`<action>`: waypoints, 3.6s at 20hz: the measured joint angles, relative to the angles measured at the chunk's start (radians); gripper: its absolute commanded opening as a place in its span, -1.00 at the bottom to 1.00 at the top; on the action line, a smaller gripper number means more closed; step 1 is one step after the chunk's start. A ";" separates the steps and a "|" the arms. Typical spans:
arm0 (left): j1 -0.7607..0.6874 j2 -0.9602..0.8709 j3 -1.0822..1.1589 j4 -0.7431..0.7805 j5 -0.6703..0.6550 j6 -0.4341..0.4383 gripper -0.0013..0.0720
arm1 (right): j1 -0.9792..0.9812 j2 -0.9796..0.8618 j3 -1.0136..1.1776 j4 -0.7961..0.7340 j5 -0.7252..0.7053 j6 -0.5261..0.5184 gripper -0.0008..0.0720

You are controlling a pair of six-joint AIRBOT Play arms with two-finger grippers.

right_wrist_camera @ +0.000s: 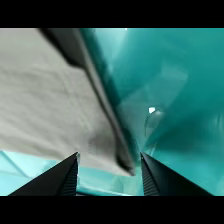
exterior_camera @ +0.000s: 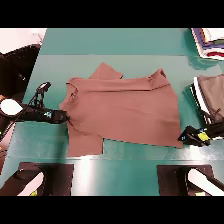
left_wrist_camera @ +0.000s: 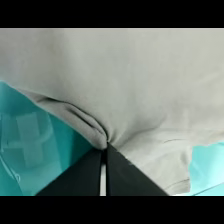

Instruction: Fold the shirts.

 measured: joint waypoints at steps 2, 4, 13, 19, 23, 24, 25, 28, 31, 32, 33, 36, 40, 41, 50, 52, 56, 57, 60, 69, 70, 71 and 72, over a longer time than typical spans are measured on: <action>0.000 0.000 0.000 0.000 0.000 0.000 -0.89 | 0.051 0.000 -0.015 0.005 -0.009 0.000 -0.54; 0.000 0.000 0.001 0.000 -0.009 0.000 -0.89 | 0.100 -0.001 -0.023 0.009 -0.026 0.000 -0.93; -0.001 0.146 0.296 0.046 -0.084 -0.047 -0.89 | 0.238 0.163 0.332 0.040 -0.043 0.001 -0.93; -0.001 0.197 0.853 0.099 -0.087 -0.074 -0.89 | 0.246 0.322 0.828 0.039 -0.154 0.002 -0.93; -0.001 0.201 1.181 0.103 -0.065 -0.098 -0.90 | 0.181 0.370 1.083 0.038 -0.174 0.002 -0.93; -0.001 0.201 1.244 0.104 -0.058 -0.104 -0.90 | 0.153 0.375 1.136 0.038 -0.170 0.002 -0.93; -0.001 0.202 1.300 0.104 -0.048 -0.109 -0.90 | 0.127 0.375 1.183 0.038 -0.160 0.003 -0.93; -0.002 0.196 1.379 0.111 -0.035 -0.122 -0.90 | 0.078 0.347 1.319 0.039 -0.111 0.003 -0.94; -0.001 0.155 1.348 0.129 -0.063 -0.126 -0.89 | 0.102 0.277 1.409 0.034 -0.060 0.004 -0.94; -0.001 0.129 1.323 0.132 -0.085 -0.128 -0.89 | 0.125 0.251 1.416 0.033 -0.042 0.004 -0.94; -0.001 0.095 1.293 0.134 -0.112 -0.128 -0.89 | 0.155 0.218 1.408 0.031 -0.021 0.005 -0.94; -0.001 -0.044 1.184 0.136 -0.196 -0.127 -0.89 | 0.250 0.100 1.331 -0.010 0.031 0.023 -0.94; -0.001 -0.264 1.012 0.139 -0.241 -0.122 -0.89 | 0.320 -0.104 1.183 -0.064 0.088 0.044 -0.94; -0.001 -0.321 0.975 0.139 -0.241 -0.120 -0.89 | 0.326 -0.164 1.150 -0.076 0.092 0.047 -0.94; -0.002 -0.708 0.929 0.134 0.109 -0.076 -0.89 | 0.342 -0.624 1.258 -0.092 -0.056 0.047 -0.94; -0.001 -0.732 0.945 0.134 0.157 -0.073 -0.89 | 0.343 -0.664 1.320 -0.092 -0.072 0.046 -0.94; -0.001 -0.750 0.971 0.145 0.050 -0.032 -0.89 | 0.345 -0.655 1.330 -0.097 -0.061 0.044 -0.94; -0.001 -0.753 0.969 0.158 -0.006 -0.023 -0.89 | 0.344 -0.639 1.304 -0.097 -0.058 0.043 -0.94; -0.001 -0.756 0.927 0.180 -0.116 -0.010 -0.89 | 0.346 -0.573 1.165 -0.098 -0.072 0.043 -0.93; 0.007 -0.748 0.694 0.196 -0.136 -0.005 0.35 | 0.367 -0.466 0.828 -0.045 -0.142 0.043 0.11; 0.011 -0.733 0.687 0.196 -0.143 -0.005 0.35 | 0.363 -0.456 0.819 -0.034 -0.142 0.043 0.11; 0.019 -0.709 0.679 0.196 -0.150 -0.006 0.35 | 0.356 -0.441 0.811 -0.029 -0.137 0.043 0.11; 0.028 -0.678 0.669 0.196 -0.158 -0.008 0.35 | 0.347 -0.422 0.800 -0.027 -0.127 0.043 0.11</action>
